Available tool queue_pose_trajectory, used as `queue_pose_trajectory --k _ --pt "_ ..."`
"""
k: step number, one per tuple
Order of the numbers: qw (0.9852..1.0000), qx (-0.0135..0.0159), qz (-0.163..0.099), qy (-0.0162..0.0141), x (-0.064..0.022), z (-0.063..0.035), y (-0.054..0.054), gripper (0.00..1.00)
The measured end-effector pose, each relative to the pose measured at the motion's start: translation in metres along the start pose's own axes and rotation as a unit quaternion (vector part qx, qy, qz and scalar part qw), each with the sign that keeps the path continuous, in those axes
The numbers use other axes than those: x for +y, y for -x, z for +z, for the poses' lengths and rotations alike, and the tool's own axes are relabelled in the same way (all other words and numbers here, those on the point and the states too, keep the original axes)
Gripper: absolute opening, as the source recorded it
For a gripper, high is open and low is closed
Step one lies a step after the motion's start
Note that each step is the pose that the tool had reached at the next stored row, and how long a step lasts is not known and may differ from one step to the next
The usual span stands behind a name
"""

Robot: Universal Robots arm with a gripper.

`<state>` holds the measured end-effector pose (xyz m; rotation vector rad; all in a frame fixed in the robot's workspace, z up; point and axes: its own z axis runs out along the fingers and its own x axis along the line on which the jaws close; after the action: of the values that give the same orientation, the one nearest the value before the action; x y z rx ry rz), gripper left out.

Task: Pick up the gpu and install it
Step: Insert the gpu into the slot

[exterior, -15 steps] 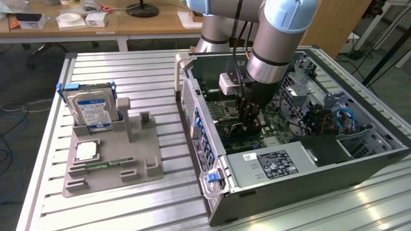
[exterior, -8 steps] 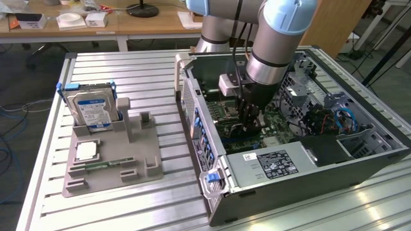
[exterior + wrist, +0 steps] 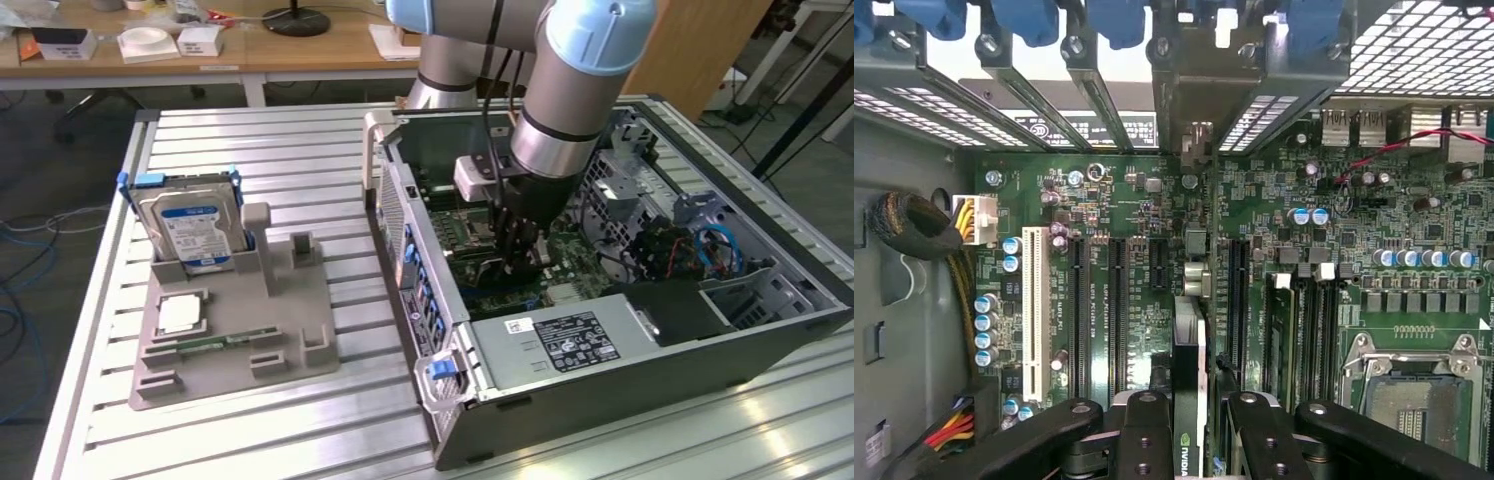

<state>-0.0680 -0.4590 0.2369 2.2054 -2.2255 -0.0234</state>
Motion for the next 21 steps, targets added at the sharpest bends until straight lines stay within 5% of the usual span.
queue_pose_trajectory --k 12,16,19,21 --pt "1.0 0.0004 0.0 -0.0006 0.0003 0.0016 0.0 0.27" --pt "1.0 0.0011 0.0 -0.0003 0.0003 0.001 0.0 0.51" --pt "1.0 0.0012 0.0 -0.0002 0.0003 0.0005 0.0 0.57" --pt "1.0 0.0011 0.0 -0.0003 0.0005 -0.0084 0.0 0.57"
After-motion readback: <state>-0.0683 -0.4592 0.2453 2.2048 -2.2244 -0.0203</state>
